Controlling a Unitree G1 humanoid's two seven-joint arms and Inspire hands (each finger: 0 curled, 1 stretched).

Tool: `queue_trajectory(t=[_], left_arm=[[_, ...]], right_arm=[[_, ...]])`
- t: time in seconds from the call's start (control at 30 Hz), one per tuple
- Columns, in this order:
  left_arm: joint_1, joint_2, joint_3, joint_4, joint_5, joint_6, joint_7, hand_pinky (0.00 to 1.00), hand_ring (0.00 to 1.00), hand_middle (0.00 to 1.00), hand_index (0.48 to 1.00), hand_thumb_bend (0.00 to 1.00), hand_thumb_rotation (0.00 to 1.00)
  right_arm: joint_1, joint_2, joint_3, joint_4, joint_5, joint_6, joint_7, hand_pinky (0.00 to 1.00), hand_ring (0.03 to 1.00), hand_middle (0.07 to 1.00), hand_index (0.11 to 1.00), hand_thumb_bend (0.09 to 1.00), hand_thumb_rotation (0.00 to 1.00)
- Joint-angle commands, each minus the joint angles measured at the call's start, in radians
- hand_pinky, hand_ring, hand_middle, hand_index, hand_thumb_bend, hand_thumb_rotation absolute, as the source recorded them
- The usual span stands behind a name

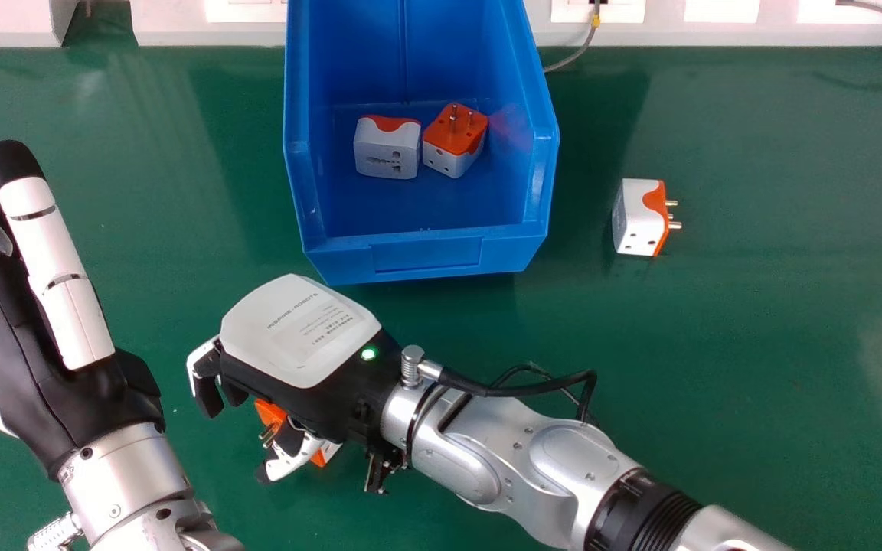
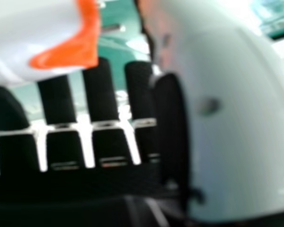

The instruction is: Pick all objects and put in blue box

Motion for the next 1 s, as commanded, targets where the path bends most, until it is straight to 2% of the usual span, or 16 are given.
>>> queue_trajectory(t=[0.0, 0.17, 0.3, 0.47, 0.6, 0.63, 0.7, 0.8, 0.9, 0.93, 0.97], left_arm=[[0.007, -0.080, -0.005, -0.011, 0.011, -0.021, -0.004, 0.97, 0.99, 0.98, 0.947, 0.56, 0.85], [0.010, -0.084, -0.008, -0.011, 0.015, -0.021, 0.000, 0.97, 0.99, 0.98, 0.945, 0.56, 0.85], [0.017, -0.084, -0.010, -0.017, 0.014, -0.018, 0.000, 0.96, 0.98, 0.98, 0.942, 0.57, 0.84], [0.020, -0.084, -0.011, -0.019, 0.013, -0.015, 0.001, 0.96, 0.98, 0.98, 0.944, 0.57, 0.84], [0.020, -0.088, -0.013, -0.020, 0.020, -0.014, 0.008, 0.95, 0.98, 0.97, 0.937, 0.57, 0.84], [0.021, -0.086, -0.014, -0.020, 0.023, -0.014, 0.009, 0.95, 0.98, 0.97, 0.936, 0.57, 0.84], [0.024, -0.084, -0.014, -0.021, 0.019, -0.016, 0.005, 0.96, 0.98, 0.97, 0.938, 0.57, 0.84], [0.026, -0.085, -0.017, -0.024, 0.022, -0.013, 0.007, 0.96, 0.99, 0.98, 0.941, 0.57, 0.85], [0.025, -0.081, -0.015, -0.021, 0.021, -0.017, 0.003, 0.96, 0.98, 0.97, 0.939, 0.57, 0.85], [0.025, -0.078, -0.014, -0.019, 0.020, -0.021, 0.000, 0.96, 0.98, 0.97, 0.940, 0.56, 0.85], [0.025, -0.076, -0.014, -0.017, 0.020, -0.023, -0.002, 0.96, 0.99, 0.98, 0.943, 0.56, 0.85]], right_arm=[[-0.001, 0.005, -0.015, -0.024, 0.017, -0.019, -0.018, 0.30, 0.439, 0.526, 0.533, 0.493, 0.00], [0.001, 0.005, -0.020, -0.033, 0.011, -0.034, -0.044, 0.30, 0.442, 0.539, 0.515, 0.493, 0.00], [0.018, 0.007, -0.045, -0.048, 0.032, -0.085, -0.121, 0.32, 0.432, 0.521, 0.518, 0.496, 0.00], [0.026, 0.001, -0.076, -0.085, 0.049, -0.103, -0.122, 0.36, 0.412, 0.516, 0.508, 0.498, 0.00], [0.024, -0.009, -0.093, -0.113, 0.053, -0.091, -0.094, 0.35, 0.413, 0.516, 0.516, 0.497, 0.00], [0.025, -0.011, -0.096, -0.122, 0.054, -0.086, -0.087, 0.35, 0.411, 0.515, 0.522, 0.496, 0.00], [0.031, -0.013, -0.104, -0.143, 0.055, -0.077, -0.074, 0.35, 0.411, 0.514, 0.525, 0.496, 0.00], [0.049, -0.024, -0.103, -0.218, 0.031, -0.003, -0.004, 0.33, 0.427, 0.528, 0.528, 0.494, 0.00], [0.058, -0.052, -0.076, -0.347, -0.037, 0.145, 0.181, 0.32, 0.443, 0.537, 0.533, 0.492, 0.00], [0.059, -0.061, -0.062, -0.391, -0.070, 0.199, 0.260, 0.36, 0.486, 0.578, 0.529, 0.497, 0.02], [0.060, -0.069, -0.049, -0.429, -0.101, 0.246, 0.328, 0.46, 0.593, 0.681, 0.596, 0.619, 0.03]])
